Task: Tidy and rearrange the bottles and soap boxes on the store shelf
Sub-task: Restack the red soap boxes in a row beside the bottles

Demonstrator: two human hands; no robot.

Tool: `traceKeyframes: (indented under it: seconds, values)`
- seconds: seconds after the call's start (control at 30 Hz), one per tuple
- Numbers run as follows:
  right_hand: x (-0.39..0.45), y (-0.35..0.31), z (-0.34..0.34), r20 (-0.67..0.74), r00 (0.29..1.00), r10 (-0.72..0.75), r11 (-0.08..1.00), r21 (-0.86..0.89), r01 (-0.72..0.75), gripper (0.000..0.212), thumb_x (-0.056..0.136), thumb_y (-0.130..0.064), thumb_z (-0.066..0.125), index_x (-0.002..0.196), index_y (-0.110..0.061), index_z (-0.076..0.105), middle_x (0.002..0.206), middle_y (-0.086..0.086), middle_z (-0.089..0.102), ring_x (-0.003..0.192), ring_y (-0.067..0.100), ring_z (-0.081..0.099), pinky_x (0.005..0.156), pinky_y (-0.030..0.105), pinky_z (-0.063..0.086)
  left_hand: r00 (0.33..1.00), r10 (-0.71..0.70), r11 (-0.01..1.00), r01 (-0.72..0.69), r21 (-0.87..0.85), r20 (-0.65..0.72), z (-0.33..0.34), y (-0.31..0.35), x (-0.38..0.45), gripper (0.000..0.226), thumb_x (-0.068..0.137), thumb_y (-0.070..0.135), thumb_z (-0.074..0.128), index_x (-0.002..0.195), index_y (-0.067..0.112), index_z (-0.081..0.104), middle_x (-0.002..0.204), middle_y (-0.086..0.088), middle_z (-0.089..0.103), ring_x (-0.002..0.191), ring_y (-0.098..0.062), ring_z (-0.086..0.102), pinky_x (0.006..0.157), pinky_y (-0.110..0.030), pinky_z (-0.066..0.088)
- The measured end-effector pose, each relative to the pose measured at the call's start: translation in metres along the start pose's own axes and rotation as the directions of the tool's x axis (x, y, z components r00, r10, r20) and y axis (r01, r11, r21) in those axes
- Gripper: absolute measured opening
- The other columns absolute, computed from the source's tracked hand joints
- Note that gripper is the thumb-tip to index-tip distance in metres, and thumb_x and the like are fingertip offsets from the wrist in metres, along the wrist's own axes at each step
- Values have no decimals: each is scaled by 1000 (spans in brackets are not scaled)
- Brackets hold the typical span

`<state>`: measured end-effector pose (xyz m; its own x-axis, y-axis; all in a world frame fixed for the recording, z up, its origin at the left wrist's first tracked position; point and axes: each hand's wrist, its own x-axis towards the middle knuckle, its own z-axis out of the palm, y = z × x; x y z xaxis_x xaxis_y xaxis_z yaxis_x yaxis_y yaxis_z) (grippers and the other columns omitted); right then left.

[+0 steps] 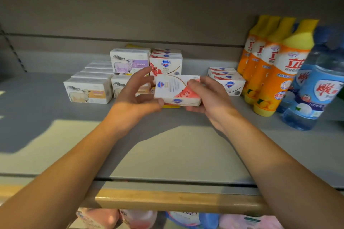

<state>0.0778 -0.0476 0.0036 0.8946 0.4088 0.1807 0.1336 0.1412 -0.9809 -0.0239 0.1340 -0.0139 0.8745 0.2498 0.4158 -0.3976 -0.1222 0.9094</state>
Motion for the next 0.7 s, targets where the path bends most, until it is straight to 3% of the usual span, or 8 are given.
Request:
traceKeyframes:
  seconds: [0.1, 0.17, 0.23, 0.33, 0.43, 0.5, 0.57, 0.7]
  values:
    - [1, -3, -1, 25, 993, 116, 991, 58, -118, 7, 93, -24, 62, 90, -21, 68, 85, 9, 76, 65, 23, 73, 45, 26, 52, 994, 36, 997, -43, 69, 106, 2, 0, 0, 69, 66, 1, 76, 123, 36, 60, 133, 12, 56, 97, -22, 67, 81, -32, 57]
    - [-1, -6, -1, 96, 975, 201, 974, 91, -210, 15, 94, -30, 61, 97, -17, 68, 82, 11, 76, 57, 23, 70, 41, 23, 50, 999, 20, 992, -24, 125, 37, 3, -1, 1, 52, 69, 6, 77, 111, 36, 69, 120, 7, 66, 87, -29, 66, 83, -39, 58]
    - [-1, -7, -1, 153, 959, 239, 950, 166, -263, 28, 94, -40, 57, 104, -16, 66, 80, 8, 75, 52, 22, 68, 41, 22, 51, 999, 3, 994, 2, 106, -49, 3, -2, 2, 35, 77, 10, 77, 107, 27, 71, 105, 2, 72, 76, -26, 67, 77, -41, 58]
    - [-2, -7, -3, 270, 956, 112, 965, 200, -169, 27, 96, -40, 55, 111, -18, 60, 87, 4, 75, 56, 22, 68, 50, 26, 55, 993, -47, 998, 50, 23, -110, 3, -2, 3, 21, 80, 26, 69, 99, 19, 71, 84, -1, 74, 65, -18, 68, 63, -28, 57]
    - [-5, -5, -5, 329, 944, -5, 998, 65, -17, 29, 86, -23, 66, 114, -20, 58, 98, 10, 73, 66, 23, 68, 60, 28, 56, 984, -67, 997, 73, 31, -164, 5, -2, 3, 15, 90, 31, 64, 82, 21, 72, 73, -5, 71, 60, -20, 66, 56, -27, 56]
    - [-6, -3, -4, 277, 960, -41, 991, -114, 76, 31, 82, -25, 67, 112, -20, 61, 99, 10, 73, 69, 21, 66, 62, 32, 56, 974, -88, 994, 101, 48, -207, 6, -2, 3, 30, 92, 38, 59, 76, 16, 70, 68, -9, 70, 58, -21, 65, 52, -29, 54]
    - [-6, -1, -2, 218, 973, -74, 964, -233, 126, 17, 88, -26, 66, 104, -21, 67, 96, 5, 75, 71, 17, 65, 67, 36, 58, 963, -116, 990, 131, 49, -242, 6, 0, 3, 37, 93, 43, 55, 72, 16, 70, 65, -8, 69, 56, -19, 64, 48, -28, 53]
    - [-2, 5, 1, 150, 986, -67, 981, -173, 93, 12, 93, -20, 63, 103, -15, 68, 93, 2, 76, 73, 15, 69, 70, 31, 58, 963, -184, 983, 184, -20, -197, 7, 2, 2, 30, 94, 37, 57, 84, 13, 71, 81, -13, 73, 71, -26, 69, 60, -34, 59]
